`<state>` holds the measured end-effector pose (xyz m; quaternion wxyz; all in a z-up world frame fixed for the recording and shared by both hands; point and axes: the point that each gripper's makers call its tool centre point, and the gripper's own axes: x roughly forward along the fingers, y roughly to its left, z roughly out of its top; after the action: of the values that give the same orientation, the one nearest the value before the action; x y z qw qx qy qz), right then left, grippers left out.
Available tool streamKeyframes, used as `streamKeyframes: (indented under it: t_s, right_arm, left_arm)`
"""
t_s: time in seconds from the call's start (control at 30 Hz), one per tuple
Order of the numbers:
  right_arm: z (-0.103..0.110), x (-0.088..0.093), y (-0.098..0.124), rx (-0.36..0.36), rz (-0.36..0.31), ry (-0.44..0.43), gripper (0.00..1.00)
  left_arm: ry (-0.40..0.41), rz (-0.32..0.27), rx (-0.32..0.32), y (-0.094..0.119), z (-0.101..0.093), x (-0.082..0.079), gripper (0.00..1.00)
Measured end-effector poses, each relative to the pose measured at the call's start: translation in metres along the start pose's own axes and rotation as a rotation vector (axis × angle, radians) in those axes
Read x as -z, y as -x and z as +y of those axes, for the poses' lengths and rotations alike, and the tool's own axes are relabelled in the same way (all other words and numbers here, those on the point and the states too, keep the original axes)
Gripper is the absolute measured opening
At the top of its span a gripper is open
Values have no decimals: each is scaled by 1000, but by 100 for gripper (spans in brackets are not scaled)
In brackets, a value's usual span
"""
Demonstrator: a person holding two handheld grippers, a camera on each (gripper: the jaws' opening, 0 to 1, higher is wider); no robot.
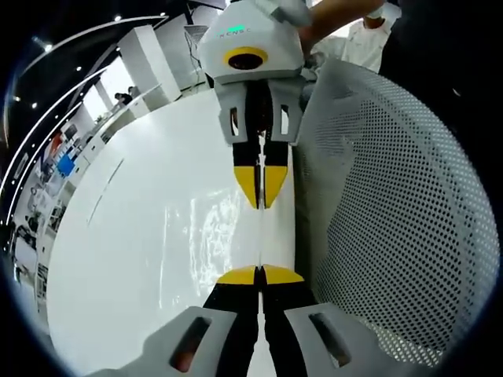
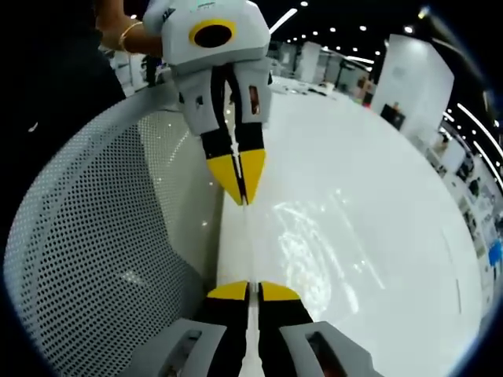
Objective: Open the resealable bag by pulling the two sides of the seal apart until the entire bag opening is separated and visibly accessible.
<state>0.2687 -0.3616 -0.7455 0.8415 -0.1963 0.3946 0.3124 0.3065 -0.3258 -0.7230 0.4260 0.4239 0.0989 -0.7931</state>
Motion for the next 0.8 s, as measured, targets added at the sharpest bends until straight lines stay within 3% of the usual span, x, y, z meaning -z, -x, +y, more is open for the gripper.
streamKeyframes:
  t_s: [0.8]
  right_arm:
    - [1, 22, 9, 8, 50, -5, 0]
  left_arm:
    - [23, 6, 2, 7, 2, 10, 0]
